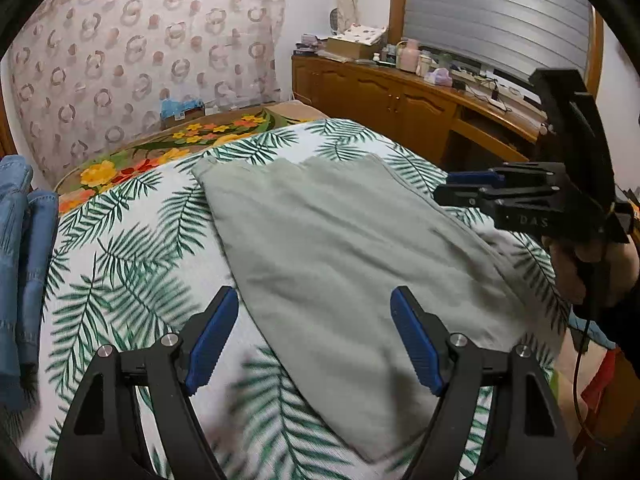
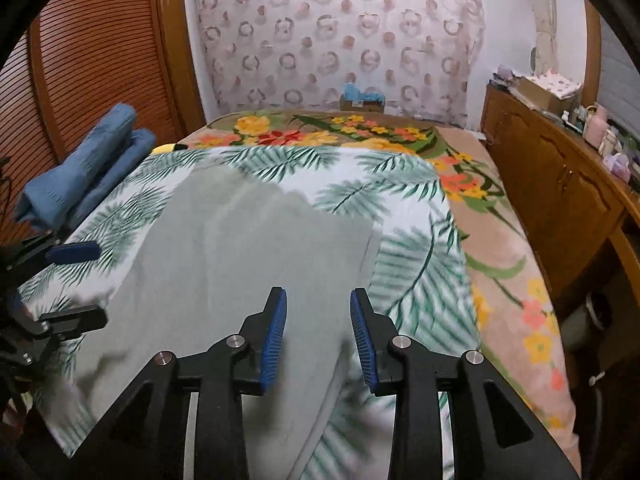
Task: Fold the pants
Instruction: 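Lower the right gripper to the folded hem and close on it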
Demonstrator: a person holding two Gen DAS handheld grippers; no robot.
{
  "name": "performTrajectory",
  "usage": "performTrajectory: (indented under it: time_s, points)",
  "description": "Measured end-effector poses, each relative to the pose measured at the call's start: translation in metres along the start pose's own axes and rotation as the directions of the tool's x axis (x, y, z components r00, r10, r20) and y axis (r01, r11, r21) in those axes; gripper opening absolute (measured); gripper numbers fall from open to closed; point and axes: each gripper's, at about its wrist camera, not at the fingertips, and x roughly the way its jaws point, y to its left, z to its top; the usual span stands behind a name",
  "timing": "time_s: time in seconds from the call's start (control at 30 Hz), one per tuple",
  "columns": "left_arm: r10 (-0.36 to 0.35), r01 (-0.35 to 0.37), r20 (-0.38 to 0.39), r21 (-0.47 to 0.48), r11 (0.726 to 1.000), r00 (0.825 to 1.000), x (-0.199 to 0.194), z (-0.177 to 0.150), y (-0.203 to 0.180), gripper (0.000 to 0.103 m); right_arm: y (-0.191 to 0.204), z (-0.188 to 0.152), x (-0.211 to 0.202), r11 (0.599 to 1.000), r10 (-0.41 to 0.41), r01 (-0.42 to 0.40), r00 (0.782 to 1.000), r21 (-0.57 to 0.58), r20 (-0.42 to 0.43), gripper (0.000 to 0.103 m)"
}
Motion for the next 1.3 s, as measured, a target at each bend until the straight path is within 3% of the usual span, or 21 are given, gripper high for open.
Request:
performTrajectory:
  time_s: [0.43,1.17,1.3]
  points:
    - [0.000,-0.002,-0.027,-0.060,0.998,1.000,-0.006,-0.029,-0.007,0.079,0.008,-0.035,-0.027,1.000,-0.005,0.005,1.000,-0.004,0.003,0.034]
    - [0.019,-0.030,-0.074,-0.159,0.987,0.997,-0.025,-0.062,0.003,0.079,0.015,-0.049,-0.021,0.999,-0.021,0.021,1.000,-0.043,0.003,0.039]
    - [-0.001,-0.010,-0.060,-0.180,0.984,0.998,-0.030,-0.065,0.003,0.064,0.018,-0.050,-0.022,0.998,-0.038,0.038,0.999,-0.053,0.006,0.039]
